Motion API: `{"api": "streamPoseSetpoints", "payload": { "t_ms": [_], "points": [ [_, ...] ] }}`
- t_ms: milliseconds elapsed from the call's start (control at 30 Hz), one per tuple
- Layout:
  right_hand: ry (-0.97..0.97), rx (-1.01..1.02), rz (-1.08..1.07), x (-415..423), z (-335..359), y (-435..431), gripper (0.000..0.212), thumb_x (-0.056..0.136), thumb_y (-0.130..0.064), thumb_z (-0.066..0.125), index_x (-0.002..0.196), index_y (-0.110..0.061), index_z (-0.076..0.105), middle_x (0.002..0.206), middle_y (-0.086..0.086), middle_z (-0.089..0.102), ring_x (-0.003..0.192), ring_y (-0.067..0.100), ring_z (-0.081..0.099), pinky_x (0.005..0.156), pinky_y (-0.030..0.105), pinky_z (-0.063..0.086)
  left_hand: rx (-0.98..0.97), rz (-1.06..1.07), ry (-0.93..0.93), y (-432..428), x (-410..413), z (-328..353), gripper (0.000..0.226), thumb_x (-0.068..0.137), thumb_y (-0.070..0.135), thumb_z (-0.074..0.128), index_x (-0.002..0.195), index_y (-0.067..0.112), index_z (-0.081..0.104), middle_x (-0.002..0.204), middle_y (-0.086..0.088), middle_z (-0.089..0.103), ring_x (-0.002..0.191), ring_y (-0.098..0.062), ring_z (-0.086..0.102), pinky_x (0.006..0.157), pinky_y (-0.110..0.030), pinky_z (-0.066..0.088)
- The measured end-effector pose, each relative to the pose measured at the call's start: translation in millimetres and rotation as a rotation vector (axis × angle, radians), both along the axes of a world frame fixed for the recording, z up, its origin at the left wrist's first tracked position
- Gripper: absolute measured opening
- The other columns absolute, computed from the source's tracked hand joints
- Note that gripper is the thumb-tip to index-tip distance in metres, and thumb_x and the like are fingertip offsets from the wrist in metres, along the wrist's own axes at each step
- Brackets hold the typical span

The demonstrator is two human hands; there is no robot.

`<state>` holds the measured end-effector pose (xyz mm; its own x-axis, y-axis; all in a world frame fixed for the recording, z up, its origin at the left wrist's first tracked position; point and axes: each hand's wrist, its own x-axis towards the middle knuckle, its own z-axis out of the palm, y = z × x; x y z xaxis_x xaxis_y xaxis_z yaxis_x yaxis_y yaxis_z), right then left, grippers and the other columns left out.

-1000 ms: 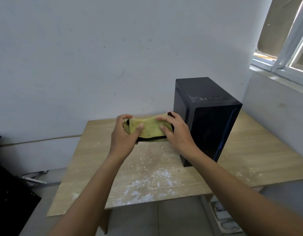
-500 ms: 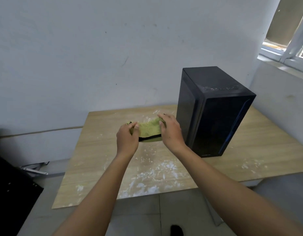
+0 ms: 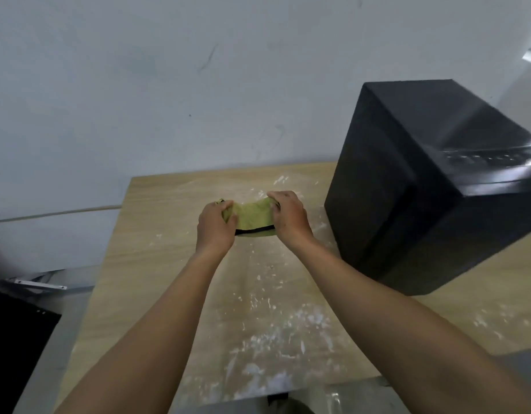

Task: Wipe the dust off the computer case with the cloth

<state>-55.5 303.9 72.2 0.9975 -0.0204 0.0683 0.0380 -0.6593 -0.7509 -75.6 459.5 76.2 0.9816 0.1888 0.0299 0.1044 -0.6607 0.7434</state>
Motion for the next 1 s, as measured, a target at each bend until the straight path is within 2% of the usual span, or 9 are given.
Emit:
{"api": "streamPoseSetpoints", "payload": {
  "t_ms": [100, 267, 467, 533, 600, 633, 733, 867, 1000],
  "points": [
    [0.046, -0.034, 0.025, 38, -18, 8, 0.037, 0.099, -0.009, 0.043, 0.135, -0.012, 0.052, 0.135, 0.006, 0.046, 0.120, 0.021, 0.049, 0.088, 0.017, 0.031, 0.038, -0.015, 0.067, 8, 40, -23, 0.040, 0.097, 0.012, 0.057, 0.137, 0.009, 0.055, 0.139, -0.014, 0.051, 0.129, -0.028, 0.047, 0.105, -0.029, 0.033],
    [0.194, 0.015, 0.048, 91, -60, 14, 0.043, 0.097, -0.002, 0.046, 0.139, -0.009, 0.048, 0.138, 0.008, 0.040, 0.121, 0.020, 0.047, 0.085, 0.007, 0.028, 0.068, -0.063, 0.178, 19, 91, -68, 0.044, 0.098, 0.012, 0.056, 0.142, 0.007, 0.049, 0.139, -0.017, 0.047, 0.130, -0.030, 0.044, 0.106, -0.030, 0.031],
    [0.236, -0.027, 0.081, 117, -96, 15, 0.044, 0.096, 0.001, 0.045, 0.140, -0.006, 0.046, 0.143, 0.009, 0.034, 0.122, 0.021, 0.044, 0.087, 0.006, 0.026, 0.074, -0.104, 0.213, 24, 119, -105, 0.047, 0.098, 0.009, 0.054, 0.144, 0.004, 0.045, 0.147, -0.019, 0.041, 0.137, -0.032, 0.037, 0.111, -0.032, 0.027],
    [0.220, -0.085, 0.109, 120, -102, 14, 0.047, 0.095, 0.002, 0.045, 0.140, -0.006, 0.044, 0.146, 0.013, 0.032, 0.129, 0.026, 0.039, 0.099, 0.015, 0.029, 0.092, -0.117, 0.220, 24, 118, -114, 0.049, 0.099, 0.012, 0.053, 0.146, 0.007, 0.042, 0.155, -0.019, 0.029, 0.143, -0.033, 0.027, 0.115, -0.036, 0.026],
    [0.163, -0.199, 0.098, 118, -107, 14, 0.049, 0.094, 0.000, 0.046, 0.142, -0.010, 0.042, 0.150, 0.014, 0.030, 0.136, 0.031, 0.031, 0.109, 0.032, 0.028, 0.221, -0.100, 0.209, 23, 113, -120, 0.049, 0.101, 0.018, 0.050, 0.148, 0.011, 0.040, 0.162, -0.019, 0.009, 0.148, -0.036, 0.011, 0.118, -0.042, 0.022],
    [0.129, -0.266, 0.082, 115, -108, 16, 0.049, 0.095, -0.002, 0.046, 0.143, -0.011, 0.041, 0.153, 0.012, 0.028, 0.139, 0.030, 0.027, 0.111, 0.035, 0.027, 0.287, -0.096, 0.172, 22, 109, -122, 0.047, 0.102, 0.018, 0.048, 0.148, 0.011, 0.040, 0.162, -0.020, 0.003, 0.149, -0.037, 0.004, 0.119, -0.044, 0.018],
    [0.092, -0.355, 0.176, 104, -110, 20, 0.047, 0.103, -0.012, 0.035, 0.149, -0.012, 0.029, 0.159, 0.003, 0.019, 0.146, 0.024, 0.013, 0.118, 0.036, 0.018, 0.418, -0.220, 0.066, 20, 103, -124, 0.047, 0.104, 0.019, 0.040, 0.149, 0.004, 0.035, 0.162, -0.021, 0.001, 0.150, -0.038, -0.005, 0.122, -0.046, 0.006],
    [0.227, -0.624, 0.389, 99, -119, 14, 0.054, 0.106, -0.028, 0.023, 0.154, -0.012, 0.004, 0.162, 0.001, -0.008, 0.147, 0.021, -0.014, 0.120, 0.037, 0.003, 0.554, -0.364, 0.249, 23, 101, -132, 0.060, 0.107, 0.034, 0.023, 0.156, 0.006, 0.002, 0.164, -0.012, -0.010, 0.150, -0.026, -0.014, 0.122, -0.039, -0.004],
    [0.300, -0.658, 0.415, 105, -111, 19, 0.056, 0.106, -0.032, 0.024, 0.154, -0.012, 0.003, 0.161, 0.002, -0.009, 0.147, 0.023, -0.014, 0.120, 0.041, 0.002, 0.648, -0.379, 0.274, 26, 104, -125, 0.065, 0.105, 0.042, 0.021, 0.156, 0.007, 0.001, 0.164, -0.011, -0.009, 0.151, -0.025, -0.012, 0.121, -0.043, -0.004]
  ]
}}
